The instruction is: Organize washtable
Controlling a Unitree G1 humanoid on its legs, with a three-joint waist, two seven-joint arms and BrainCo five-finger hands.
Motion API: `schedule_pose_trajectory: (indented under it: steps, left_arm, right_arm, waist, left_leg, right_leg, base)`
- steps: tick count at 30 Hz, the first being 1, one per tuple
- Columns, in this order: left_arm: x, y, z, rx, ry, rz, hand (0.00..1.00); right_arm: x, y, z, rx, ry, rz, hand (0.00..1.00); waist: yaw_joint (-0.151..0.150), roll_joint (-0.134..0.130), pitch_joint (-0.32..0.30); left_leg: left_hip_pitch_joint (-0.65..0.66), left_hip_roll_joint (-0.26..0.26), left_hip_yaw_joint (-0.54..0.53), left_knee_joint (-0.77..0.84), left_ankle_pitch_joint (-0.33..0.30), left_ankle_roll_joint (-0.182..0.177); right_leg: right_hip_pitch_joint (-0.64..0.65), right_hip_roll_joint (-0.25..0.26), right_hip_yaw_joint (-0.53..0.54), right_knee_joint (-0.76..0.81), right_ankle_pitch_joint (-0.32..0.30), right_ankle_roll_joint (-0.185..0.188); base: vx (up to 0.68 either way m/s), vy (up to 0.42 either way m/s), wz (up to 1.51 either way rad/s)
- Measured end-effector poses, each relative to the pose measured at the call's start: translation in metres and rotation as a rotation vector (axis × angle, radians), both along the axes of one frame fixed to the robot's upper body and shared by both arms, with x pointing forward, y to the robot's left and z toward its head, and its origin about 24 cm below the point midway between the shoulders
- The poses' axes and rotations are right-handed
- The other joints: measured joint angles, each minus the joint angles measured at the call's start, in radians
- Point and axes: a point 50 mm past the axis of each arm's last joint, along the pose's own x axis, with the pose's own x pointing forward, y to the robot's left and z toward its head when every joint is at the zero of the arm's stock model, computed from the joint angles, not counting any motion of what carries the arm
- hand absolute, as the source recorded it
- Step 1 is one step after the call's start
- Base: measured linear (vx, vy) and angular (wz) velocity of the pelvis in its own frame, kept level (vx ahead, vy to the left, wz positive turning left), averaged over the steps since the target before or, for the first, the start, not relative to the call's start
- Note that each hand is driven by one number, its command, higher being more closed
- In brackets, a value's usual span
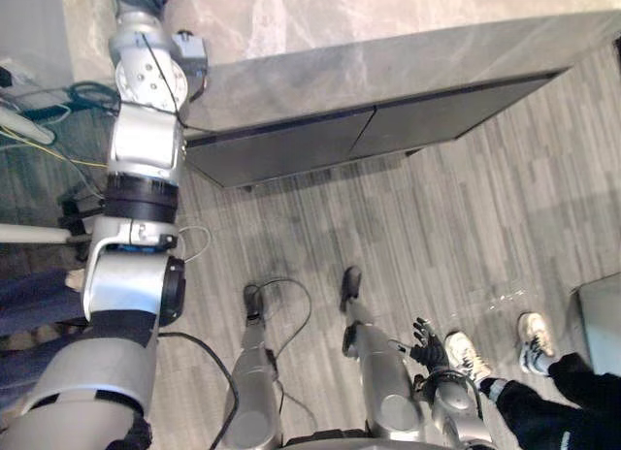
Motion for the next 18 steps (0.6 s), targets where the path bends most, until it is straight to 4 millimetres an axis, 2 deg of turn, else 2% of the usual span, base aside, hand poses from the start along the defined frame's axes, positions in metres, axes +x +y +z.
schedule_pose_trajectory:
  steps: [2,7,12,14,18]
  left_arm:
    - [0.001,-0.001,0.000,-0.006,0.006,-0.009,1.00]
    - [0.006,-0.011,-0.003,-0.055,0.034,-0.129,1.00]
    - [0.012,-0.026,-0.009,-0.081,0.074,-0.274,1.00]
    - [0.017,-0.023,-0.002,-0.102,0.091,-0.282,1.00]
    - [0.019,-0.003,0.011,-0.140,0.106,-0.249,1.00]
  right_arm:
    - [-0.003,-0.002,-0.002,-0.002,0.014,-0.003,0.00]
    - [-0.012,-0.006,-0.007,-0.005,0.046,-0.020,0.00]
    - [-0.014,-0.011,-0.008,-0.017,0.068,-0.016,0.00]
    - [-0.013,-0.010,-0.008,-0.017,0.067,-0.013,0.00]
    - [-0.012,-0.009,-0.007,-0.014,0.065,-0.002,0.00]
  waist:
    - [-0.012,0.001,0.000]
    - [-0.010,0.006,0.001]
    - [-0.003,0.026,-0.006]
    - [-0.006,0.027,-0.006]
    - [-0.012,0.027,-0.006]
  left_leg:
    - [0.000,-0.003,-0.001,0.000,0.000,0.001]
    - [0.009,-0.017,-0.017,0.000,0.014,0.012]
    - [0.018,-0.022,-0.031,0.001,0.055,0.028]
    - [0.019,-0.032,-0.034,0.001,0.057,0.030]
    - [0.024,-0.043,-0.033,0.001,0.062,0.038]
  right_leg:
    - [0.012,-0.001,0.001,-0.020,0.005,0.006]
    - [0.031,-0.012,-0.006,-0.030,0.054,-0.013]
    - [0.062,-0.011,-0.029,-0.046,0.064,-0.020]
    - [0.064,-0.019,-0.030,-0.046,0.067,-0.017]
    - [0.065,-0.027,-0.027,-0.048,0.077,-0.017]
  base:
    - [-0.06,0.011,0.00]
    - [-0.05,0.016,0.10]
    - [-0.04,0.018,0.12]
    - [-0.06,0.040,0.06]
    - [-0.04,0.029,-0.03]
